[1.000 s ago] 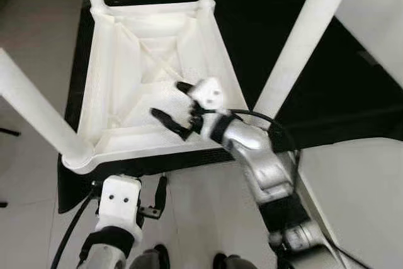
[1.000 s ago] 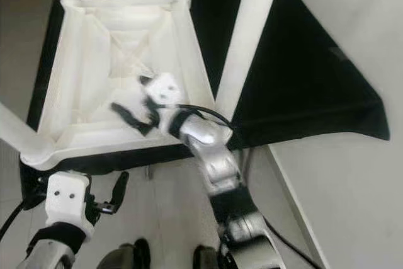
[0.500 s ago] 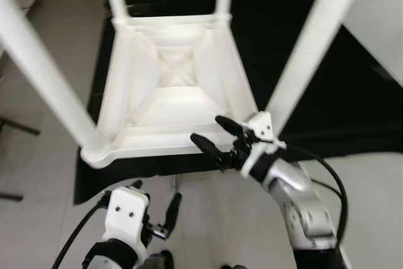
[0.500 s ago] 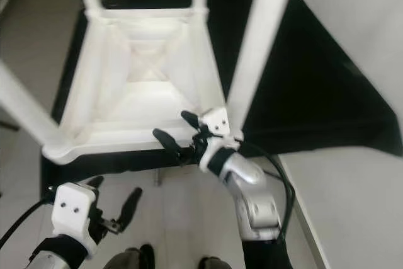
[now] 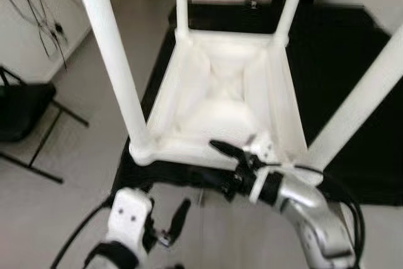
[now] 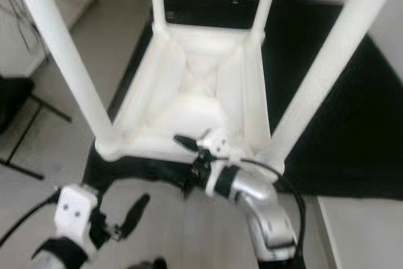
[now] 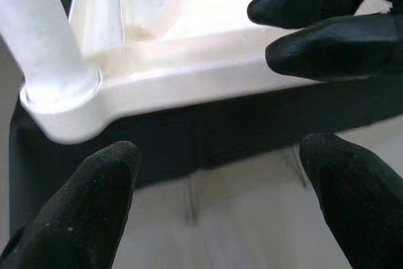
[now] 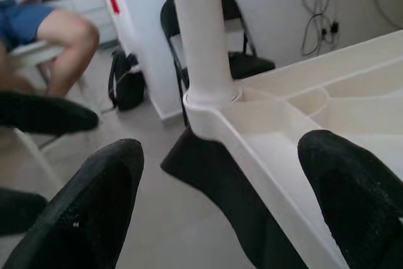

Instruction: Building children table

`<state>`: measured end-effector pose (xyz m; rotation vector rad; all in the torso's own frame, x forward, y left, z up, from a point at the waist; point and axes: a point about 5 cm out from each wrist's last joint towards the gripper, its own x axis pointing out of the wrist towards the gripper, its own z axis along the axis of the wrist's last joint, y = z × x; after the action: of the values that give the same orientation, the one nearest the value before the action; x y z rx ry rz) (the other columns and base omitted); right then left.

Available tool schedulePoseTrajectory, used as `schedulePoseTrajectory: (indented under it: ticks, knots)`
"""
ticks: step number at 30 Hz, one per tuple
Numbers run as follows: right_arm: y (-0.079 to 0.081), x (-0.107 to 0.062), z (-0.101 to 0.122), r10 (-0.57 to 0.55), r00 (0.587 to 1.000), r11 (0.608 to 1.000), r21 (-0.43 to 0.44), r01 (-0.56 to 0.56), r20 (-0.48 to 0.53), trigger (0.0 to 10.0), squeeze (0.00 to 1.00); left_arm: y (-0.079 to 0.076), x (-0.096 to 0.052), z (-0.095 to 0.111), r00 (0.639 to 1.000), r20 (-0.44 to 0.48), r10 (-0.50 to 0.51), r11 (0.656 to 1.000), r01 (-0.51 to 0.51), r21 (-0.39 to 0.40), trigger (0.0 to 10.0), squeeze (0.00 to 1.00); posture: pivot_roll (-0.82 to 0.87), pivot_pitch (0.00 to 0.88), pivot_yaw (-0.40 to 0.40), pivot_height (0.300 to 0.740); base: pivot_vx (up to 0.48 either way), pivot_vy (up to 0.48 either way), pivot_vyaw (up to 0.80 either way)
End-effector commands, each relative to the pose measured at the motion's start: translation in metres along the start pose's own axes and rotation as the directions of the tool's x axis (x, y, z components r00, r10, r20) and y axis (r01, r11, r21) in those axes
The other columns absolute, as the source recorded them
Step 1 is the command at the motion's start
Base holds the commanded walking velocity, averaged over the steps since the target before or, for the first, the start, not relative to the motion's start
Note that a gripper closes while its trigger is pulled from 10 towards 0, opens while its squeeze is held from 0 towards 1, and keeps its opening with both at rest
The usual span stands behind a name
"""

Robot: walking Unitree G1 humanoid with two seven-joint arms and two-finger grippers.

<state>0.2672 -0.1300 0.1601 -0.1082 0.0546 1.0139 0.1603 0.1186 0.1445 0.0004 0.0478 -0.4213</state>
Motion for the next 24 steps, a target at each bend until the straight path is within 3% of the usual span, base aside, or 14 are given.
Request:
schedulePoseTrajectory:
  ticks: [1,4,6,10,15,20,24]
  knots:
    - [0.000,-0.001,-0.009,0.032,0.998,0.999,-0.017,-0.033,-0.060,10.0,0.00,-0.001,0.001,-0.005,1.000,-0.020,-0.023,1.000,0.023,-0.005,10.0,0.00,-0.07,0.136,0.004,0.740,0.000,0.000,0.00]
    - [-0.002,-0.004,-0.008,0.062,0.995,0.998,-0.019,-0.064,-0.076,10.0,0.00,-0.001,0.001,-0.005,0.999,-0.019,-0.026,1.000,0.026,-0.005,10.0,0.00,-0.07,0.136,0.004,0.740,0.000,0.000,0.00]
    - [-0.008,-0.013,-0.006,0.134,0.983,0.990,-0.028,-0.138,-0.124,10.0,0.00,-0.002,0.001,-0.005,0.999,-0.019,-0.044,0.999,0.044,-0.007,10.0,0.00,-0.07,0.134,0.001,0.740,0.000,0.000,0.00]
    - [-0.017,-0.021,-0.010,0.169,0.960,0.983,-0.039,-0.182,-0.222,10.0,0.00,-0.003,-0.002,-0.007,0.996,-0.037,-0.080,0.997,0.080,-0.004,10.0,0.00,-0.07,0.135,0.001,0.740,0.000,0.000,0.00]
    - [-0.016,-0.025,-0.011,0.208,0.946,0.976,-0.005,-0.216,-0.247,10.0,0.00,-0.001,-0.006,-0.008,0.995,-0.053,-0.083,0.997,0.083,-0.004,10.0,0.00,-0.06,0.139,-0.003,0.740,0.000,0.000,0.00]
    - [-0.006,-0.035,-0.012,0.323,0.917,0.946,0.068,-0.316,-0.235,10.0,0.00,0.000,-0.020,-0.013,0.993,-0.090,-0.076,0.997,0.074,-0.025,10.0,0.00,-0.05,0.151,-0.001,0.740,0.000,0.000,0.00]
    - [-0.004,-0.037,-0.016,0.331,0.906,0.944,0.078,-0.322,-0.265,10.0,0.00,0.000,-0.021,-0.013,0.993,-0.093,-0.070,0.997,0.068,-0.024,10.0,0.00,-0.05,0.155,-0.001,0.740,0.000,0.000,0.00]
